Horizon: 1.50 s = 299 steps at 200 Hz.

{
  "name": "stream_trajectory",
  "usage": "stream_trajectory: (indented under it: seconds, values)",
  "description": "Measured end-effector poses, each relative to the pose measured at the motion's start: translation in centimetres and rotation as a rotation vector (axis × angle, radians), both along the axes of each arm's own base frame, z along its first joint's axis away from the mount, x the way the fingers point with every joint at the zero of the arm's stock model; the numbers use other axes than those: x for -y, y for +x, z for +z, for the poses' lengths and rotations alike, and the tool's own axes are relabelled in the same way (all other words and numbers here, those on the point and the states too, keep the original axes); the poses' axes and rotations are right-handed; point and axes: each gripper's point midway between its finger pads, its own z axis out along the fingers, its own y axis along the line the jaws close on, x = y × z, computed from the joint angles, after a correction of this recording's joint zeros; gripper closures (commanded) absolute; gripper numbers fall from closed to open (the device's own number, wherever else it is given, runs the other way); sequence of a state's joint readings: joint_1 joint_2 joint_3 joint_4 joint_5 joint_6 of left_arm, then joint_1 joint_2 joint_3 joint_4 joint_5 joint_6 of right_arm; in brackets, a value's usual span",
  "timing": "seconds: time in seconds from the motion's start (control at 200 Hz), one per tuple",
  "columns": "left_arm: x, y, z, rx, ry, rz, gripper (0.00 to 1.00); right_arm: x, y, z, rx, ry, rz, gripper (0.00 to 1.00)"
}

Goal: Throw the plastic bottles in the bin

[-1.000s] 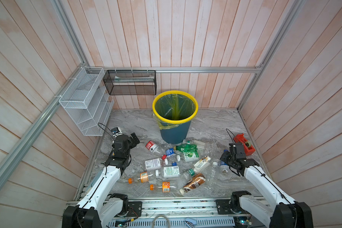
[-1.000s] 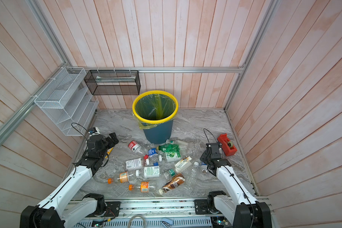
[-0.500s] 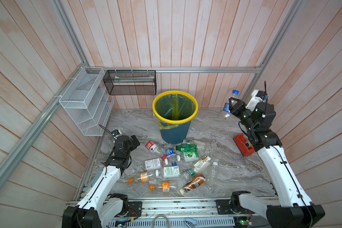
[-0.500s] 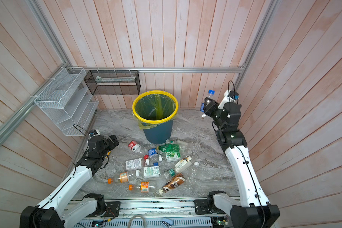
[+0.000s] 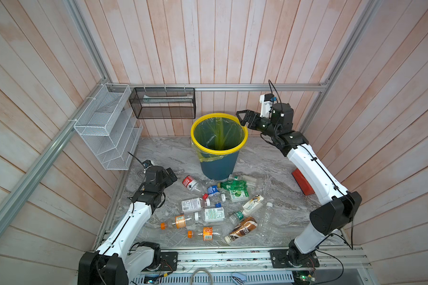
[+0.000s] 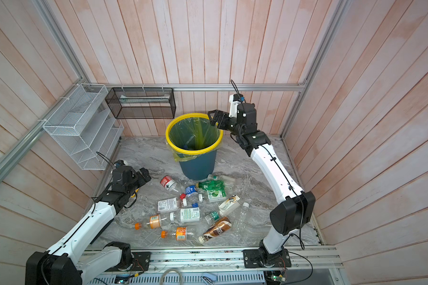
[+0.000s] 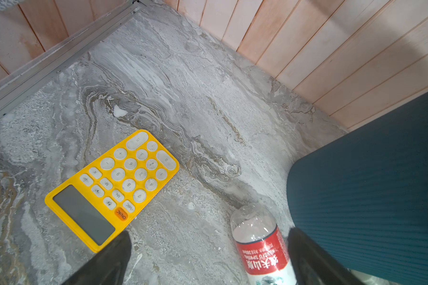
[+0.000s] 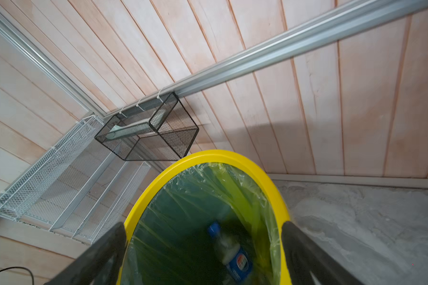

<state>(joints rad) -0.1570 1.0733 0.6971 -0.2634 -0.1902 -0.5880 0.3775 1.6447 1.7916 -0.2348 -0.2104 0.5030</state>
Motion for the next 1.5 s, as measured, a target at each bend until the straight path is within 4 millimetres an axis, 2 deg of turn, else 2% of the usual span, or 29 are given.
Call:
stream_trajectory:
  seconds: [0.16, 0.27, 0.33, 0.375, 0.45, 0.515, 0.61, 0.655, 0.725, 0.795, 0.93, 1.265, 1.495]
  values:
    - [1.3, -0.3, -0.4, -0.018, 0.006, -0.039, 0.00, 3.8, -3.1, 3.9, 0.100, 0.020, -0.069, 0.01]
    - [3.2, -0.3, -0.8, -0.046, 0.026, -0.087, 0.00, 6.2, -4.9, 3.8, 0.124, 0.026, -0.109, 0.01]
    - [4.3, -0.2, -1.1, -0.062, 0.032, -0.114, 0.00, 7.2, -5.1, 2.3, 0.107, 0.021, -0.132, 0.01]
    - [5.1, 0.0, -1.5, -0.077, 0.034, -0.132, 0.00, 8.0, -5.1, 0.3, 0.076, 0.011, -0.148, 0.01]
    - [6.2, 0.2, -2.3, -0.106, 0.038, -0.151, 0.00, 9.2, -5.0, -4.2, -0.008, -0.016, -0.178, 0.01]
    - [6.9, 0.2, -3.1, -0.131, 0.038, -0.162, 0.00, 10.4, -5.2, -8.9, -0.102, -0.043, -0.212, 0.01]
    - [7.9, 0.4, -4.6, -0.176, 0.023, -0.173, 0.00, 12.1, -6.2, -15.2, -0.230, -0.077, -0.258, 0.01]
    - [8.2, 0.4, -5.4, -0.198, 0.009, -0.173, 0.00, 12.8, -6.9, -17.3, -0.274, -0.089, -0.276, 0.01]
    - [8.6, 0.5, -6.4, -0.230, -0.014, -0.172, 0.00, 13.5, -8.1, -19.6, -0.319, -0.102, -0.298, 0.01]
    - [9.0, 0.5, -7.4, -0.260, -0.038, -0.168, 0.01, 14.0, -9.0, -20.6, -0.336, -0.111, -0.315, 0.01]
    - [9.8, 0.8, -8.5, -0.285, -0.090, -0.158, 0.02, 15.0, -10.3, -21.2, -0.334, -0.118, -0.357, 0.01]
    - [11.3, 1.4, -10.7, -0.329, -0.194, -0.136, 0.06, 16.7, -11.8, -23.8, -0.380, -0.149, -0.429, 0.01]
    - [12.0, 2.1, -11.8, -0.337, -0.251, -0.125, 0.13, 17.2, -12.1, -23.9, -0.375, -0.152, -0.452, 0.01]
